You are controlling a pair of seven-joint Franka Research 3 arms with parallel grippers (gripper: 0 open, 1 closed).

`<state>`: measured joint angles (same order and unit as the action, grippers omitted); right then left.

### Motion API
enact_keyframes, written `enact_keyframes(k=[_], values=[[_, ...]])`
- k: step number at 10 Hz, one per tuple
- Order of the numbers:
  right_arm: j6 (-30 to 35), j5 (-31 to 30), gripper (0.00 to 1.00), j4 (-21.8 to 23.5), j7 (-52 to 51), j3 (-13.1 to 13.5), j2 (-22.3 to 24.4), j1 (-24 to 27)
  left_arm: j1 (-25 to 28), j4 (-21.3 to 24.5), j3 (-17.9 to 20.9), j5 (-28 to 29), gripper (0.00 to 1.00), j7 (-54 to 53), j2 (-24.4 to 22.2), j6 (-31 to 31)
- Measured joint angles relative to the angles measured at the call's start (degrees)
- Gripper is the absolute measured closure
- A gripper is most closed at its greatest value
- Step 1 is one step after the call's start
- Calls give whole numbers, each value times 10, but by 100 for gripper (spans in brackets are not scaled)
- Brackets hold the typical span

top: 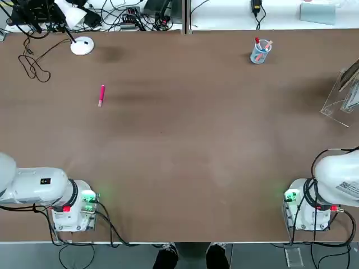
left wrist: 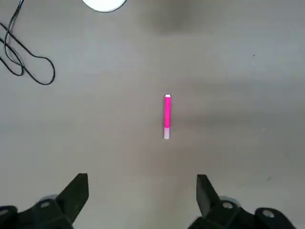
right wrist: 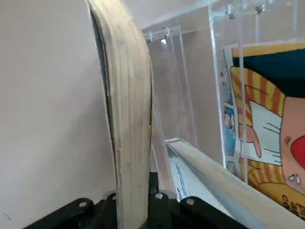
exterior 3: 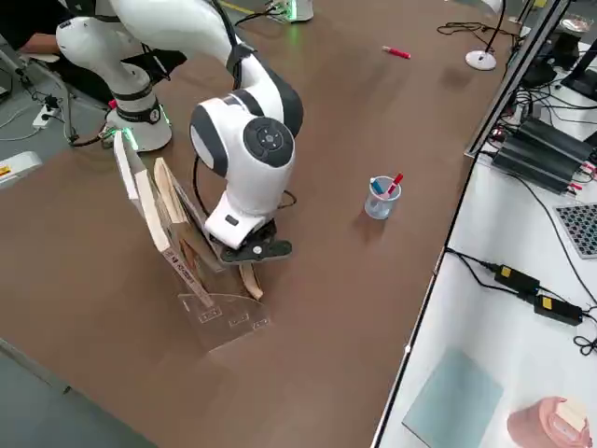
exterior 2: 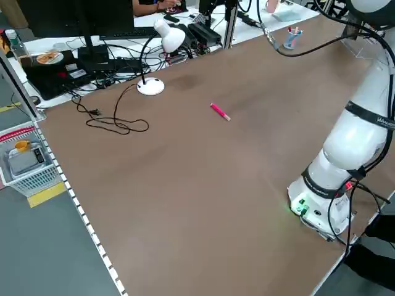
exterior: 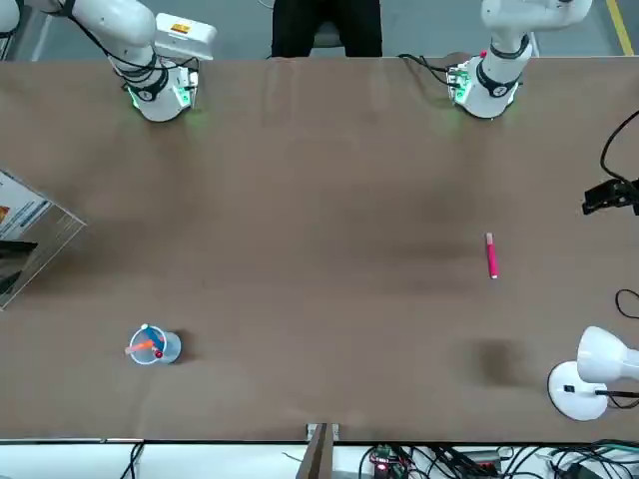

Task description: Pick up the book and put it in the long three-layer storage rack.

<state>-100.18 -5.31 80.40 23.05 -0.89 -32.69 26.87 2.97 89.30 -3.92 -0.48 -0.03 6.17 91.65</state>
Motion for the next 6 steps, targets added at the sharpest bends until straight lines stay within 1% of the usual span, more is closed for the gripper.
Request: enact_keyframes(k=[6], values=[[-8, 0, 85, 2, 1, 0, -2, -1, 0, 0, 0, 0, 0, 0, 0, 0]])
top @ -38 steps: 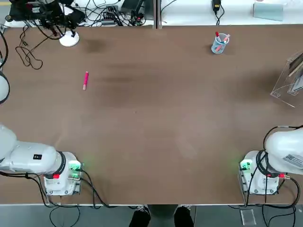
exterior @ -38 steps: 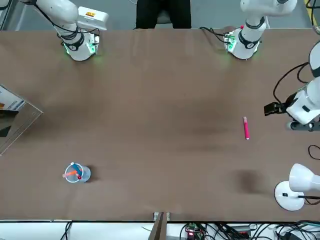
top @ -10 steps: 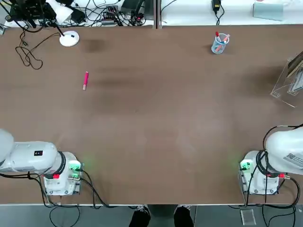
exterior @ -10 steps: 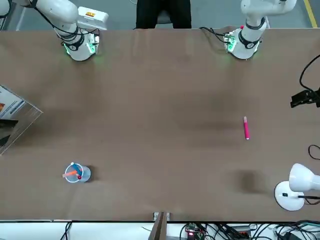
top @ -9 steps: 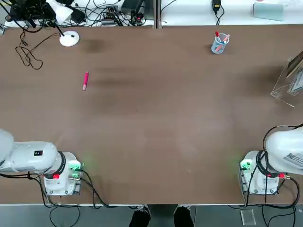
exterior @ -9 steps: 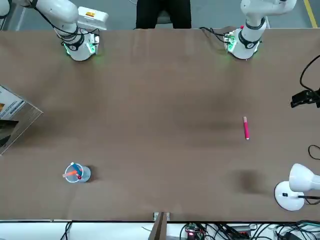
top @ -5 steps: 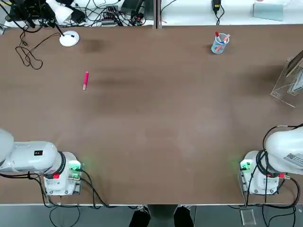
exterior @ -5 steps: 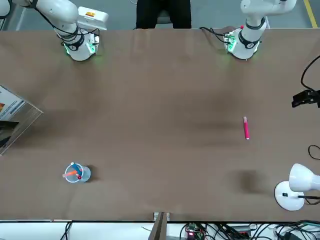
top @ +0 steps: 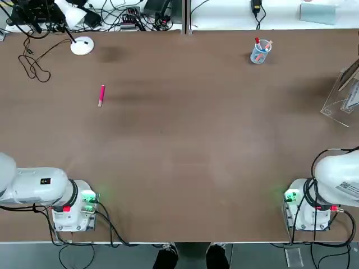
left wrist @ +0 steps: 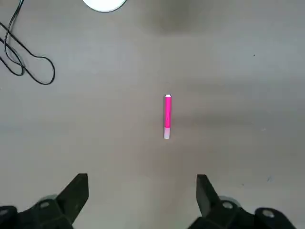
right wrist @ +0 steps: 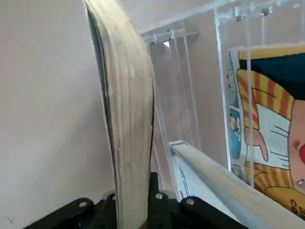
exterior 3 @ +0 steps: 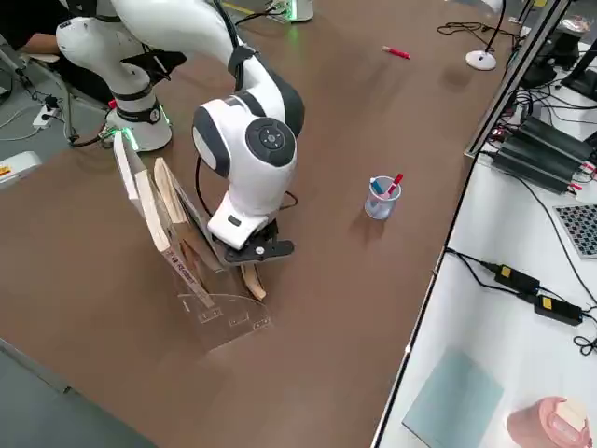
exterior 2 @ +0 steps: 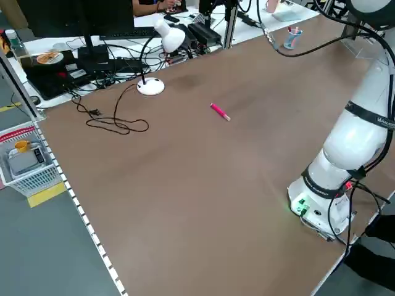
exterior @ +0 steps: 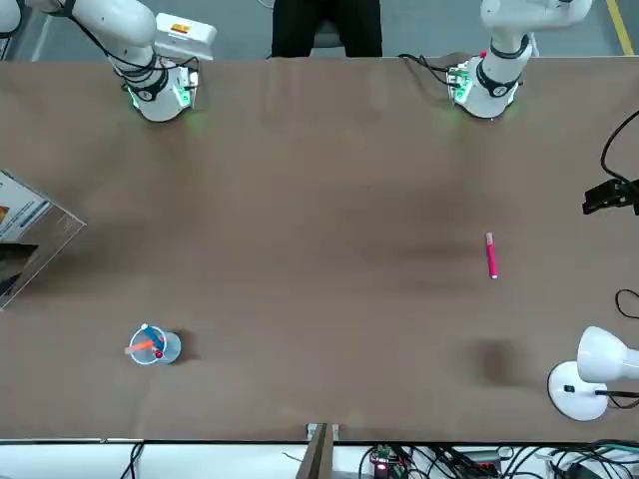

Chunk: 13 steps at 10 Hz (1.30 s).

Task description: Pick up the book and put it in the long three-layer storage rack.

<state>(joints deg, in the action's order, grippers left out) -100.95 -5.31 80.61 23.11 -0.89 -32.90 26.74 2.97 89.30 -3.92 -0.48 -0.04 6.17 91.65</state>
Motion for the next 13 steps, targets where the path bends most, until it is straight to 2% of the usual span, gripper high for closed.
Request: enact_keyframes(k=[4, 6, 7, 9, 13], values=[[-8, 0, 81, 0, 0, 0, -1, 1, 0, 0, 0, 0, 0, 0, 0, 0], [-14, 0, 74, 0, -2, 1, -1, 2, 0, 0, 0, 0, 0, 0, 0, 0], [-18, 0, 74, 0, -4, 1, -1, 3, 0, 0, 0, 0, 0, 0, 0, 0], [-20, 0, 60, 0, -10, 1, -1, 5, 0, 0, 0, 0, 0, 0, 0, 0], [-18, 0, 22, 0, -22, 2, -1, 11, 0, 0, 0, 0, 0, 0, 0, 0]])
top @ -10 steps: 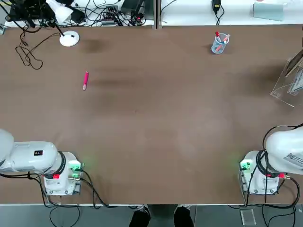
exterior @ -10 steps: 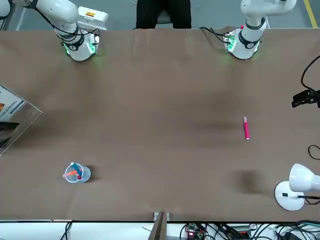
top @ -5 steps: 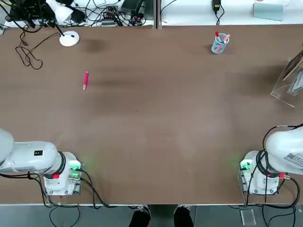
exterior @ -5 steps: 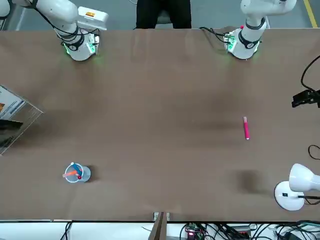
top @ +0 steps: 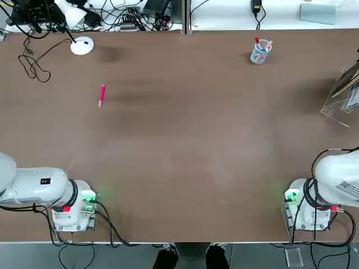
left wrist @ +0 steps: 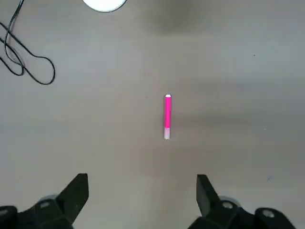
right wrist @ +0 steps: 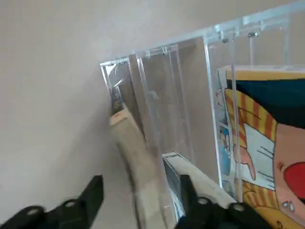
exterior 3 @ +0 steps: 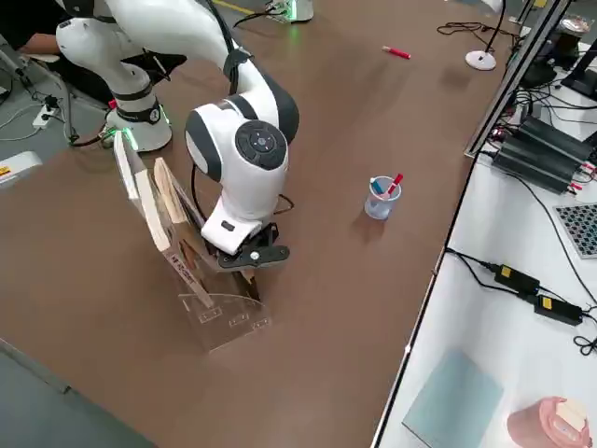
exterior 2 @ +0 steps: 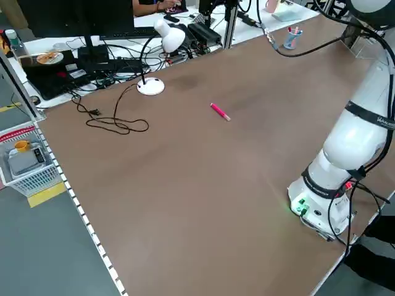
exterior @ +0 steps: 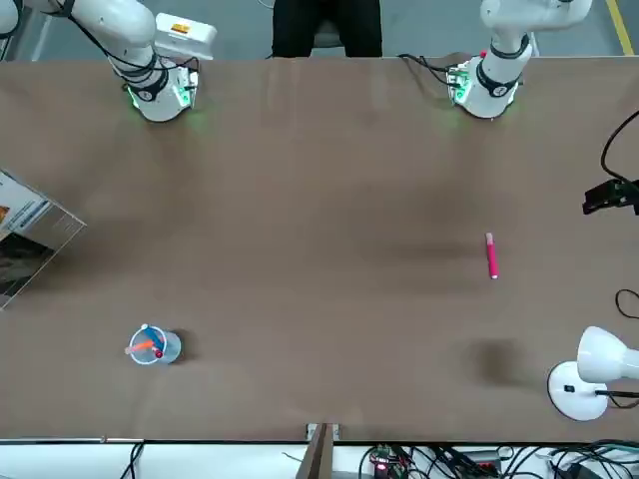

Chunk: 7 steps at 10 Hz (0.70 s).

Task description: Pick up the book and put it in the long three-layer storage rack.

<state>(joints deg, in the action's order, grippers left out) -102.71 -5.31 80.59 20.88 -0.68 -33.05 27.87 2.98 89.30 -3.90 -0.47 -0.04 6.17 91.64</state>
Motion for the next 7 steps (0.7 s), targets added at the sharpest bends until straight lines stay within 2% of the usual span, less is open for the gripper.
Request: enact_keyframes(k=[1, 3, 7], values=[[2, 0, 16, 0, -7, 0, 0, 2, 0, 0, 0, 0, 0, 0, 0, 0], [10, 2, 10, -4, -16, 0, 0, 6, 0, 0, 0, 0, 0, 0, 0, 0], [39, 5, 7, -26, -24, -1, 2, 7, 0, 0, 0, 0, 0, 0, 0, 0]])
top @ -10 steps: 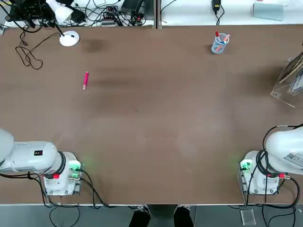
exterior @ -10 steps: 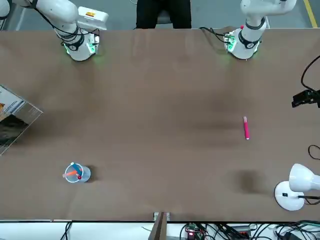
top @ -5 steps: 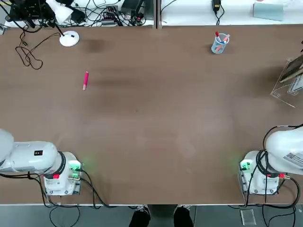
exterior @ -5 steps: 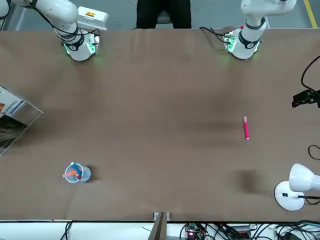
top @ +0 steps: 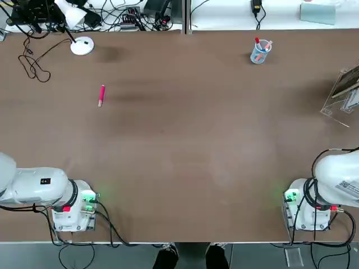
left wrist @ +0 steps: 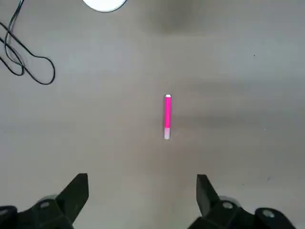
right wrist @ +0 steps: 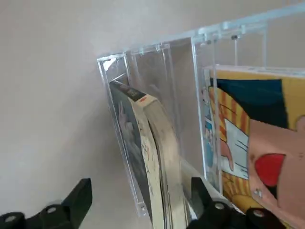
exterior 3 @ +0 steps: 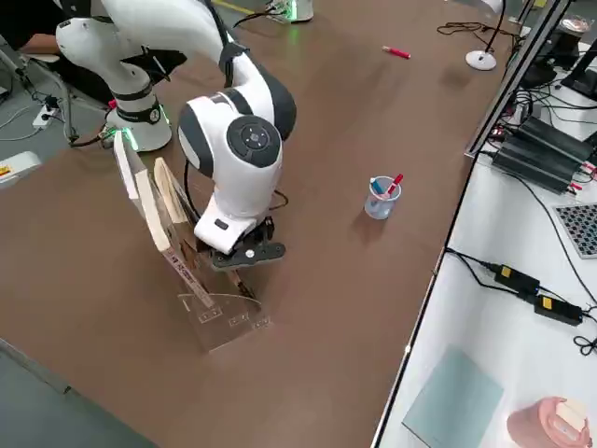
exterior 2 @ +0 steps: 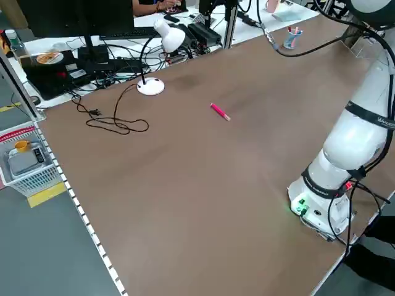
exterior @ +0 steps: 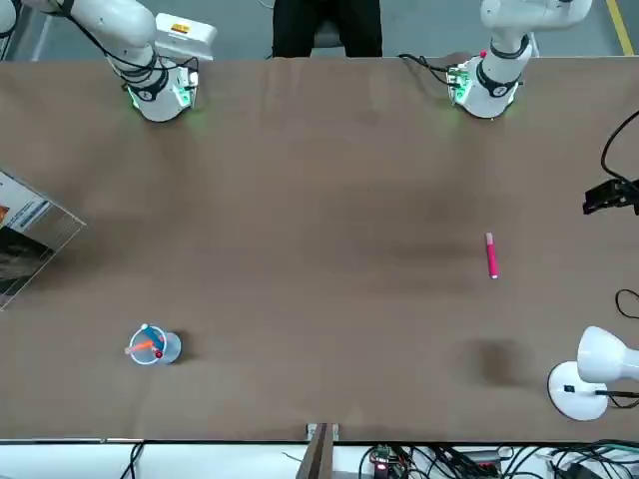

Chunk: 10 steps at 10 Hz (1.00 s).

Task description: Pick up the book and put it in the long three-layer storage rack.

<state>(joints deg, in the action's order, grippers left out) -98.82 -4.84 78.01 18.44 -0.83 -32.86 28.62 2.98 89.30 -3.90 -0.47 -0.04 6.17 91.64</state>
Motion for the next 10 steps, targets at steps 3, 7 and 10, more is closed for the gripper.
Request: enact_keyframes(k=[3, 7, 10], values=[[20, 0, 5, -10, -2, -5, 0, -1, 0, 0, 0, 0, 0, 0, 0, 0], [34, 2, 5, -20, -2, -9, 0, -15, 0, -2, 0, 0, 0, 0, 0, 0], [35, 7, 4, -21, -8, -11, 2, -34, 0, -4, 0, 0, 0, 0, 0, 0]])
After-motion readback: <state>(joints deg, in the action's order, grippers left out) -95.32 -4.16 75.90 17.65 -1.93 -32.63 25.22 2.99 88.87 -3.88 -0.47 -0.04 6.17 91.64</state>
